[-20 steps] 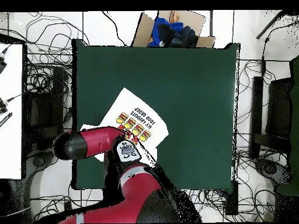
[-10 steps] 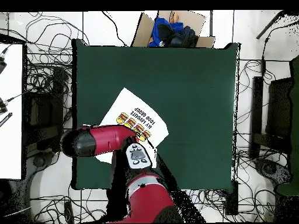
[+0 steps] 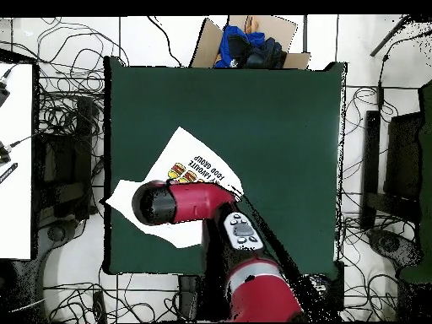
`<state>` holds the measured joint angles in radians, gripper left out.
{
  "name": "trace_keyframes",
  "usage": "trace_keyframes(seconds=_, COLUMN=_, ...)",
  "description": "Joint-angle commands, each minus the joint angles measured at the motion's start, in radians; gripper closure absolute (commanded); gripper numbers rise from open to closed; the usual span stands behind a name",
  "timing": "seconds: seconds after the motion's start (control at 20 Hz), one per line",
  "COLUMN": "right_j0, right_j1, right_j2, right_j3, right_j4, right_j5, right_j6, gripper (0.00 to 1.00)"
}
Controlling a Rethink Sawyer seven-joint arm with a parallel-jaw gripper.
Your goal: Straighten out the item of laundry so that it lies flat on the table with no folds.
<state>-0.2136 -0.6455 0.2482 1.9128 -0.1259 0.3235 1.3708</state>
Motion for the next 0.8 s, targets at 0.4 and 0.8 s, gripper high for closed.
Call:
trace_keyframes(seconds=0.4, right_j0=-0.075, right_j1=-0.078, right_j2=-0.111, right_j3=0.009, right_j4=-0.117, right_j5=0.230, right_j6=0.043, gripper=0.00)
trace_keyframes(seconds=0.8, right_j0=-0.139, right_j1=-0.059, right_j2=-0.089, right_j3=-0.043, right_j4=-0.158, right_j5=0.360, right_j6=-0.012, gripper=0.00)
